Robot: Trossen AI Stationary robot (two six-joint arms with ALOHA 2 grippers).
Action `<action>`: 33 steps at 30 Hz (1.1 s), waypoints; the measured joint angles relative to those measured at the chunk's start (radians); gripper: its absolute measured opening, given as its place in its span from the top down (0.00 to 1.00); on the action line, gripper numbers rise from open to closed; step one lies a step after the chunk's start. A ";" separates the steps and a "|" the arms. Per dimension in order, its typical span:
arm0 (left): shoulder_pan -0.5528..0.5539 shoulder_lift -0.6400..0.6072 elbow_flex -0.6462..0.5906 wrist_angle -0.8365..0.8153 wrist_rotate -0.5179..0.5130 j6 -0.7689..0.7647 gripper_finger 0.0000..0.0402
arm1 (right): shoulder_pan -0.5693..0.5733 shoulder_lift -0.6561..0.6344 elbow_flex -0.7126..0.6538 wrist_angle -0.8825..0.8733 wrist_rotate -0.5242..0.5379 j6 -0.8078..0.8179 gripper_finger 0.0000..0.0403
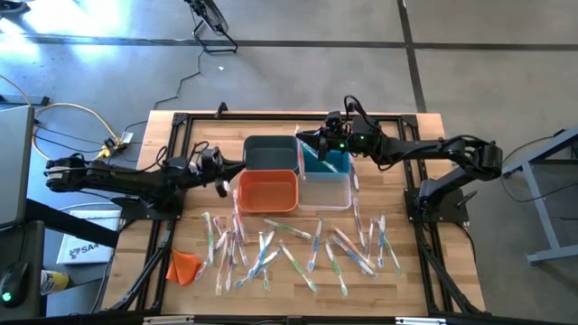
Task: Pick & Place Toothbrushes
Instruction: Put the orange toothbrush into the orange bin
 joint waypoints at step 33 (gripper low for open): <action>-0.002 0.274 0.169 -0.002 0.028 -0.055 0.98 | 0.055 0.000 0.000 0.022 0.054 -0.117 0.97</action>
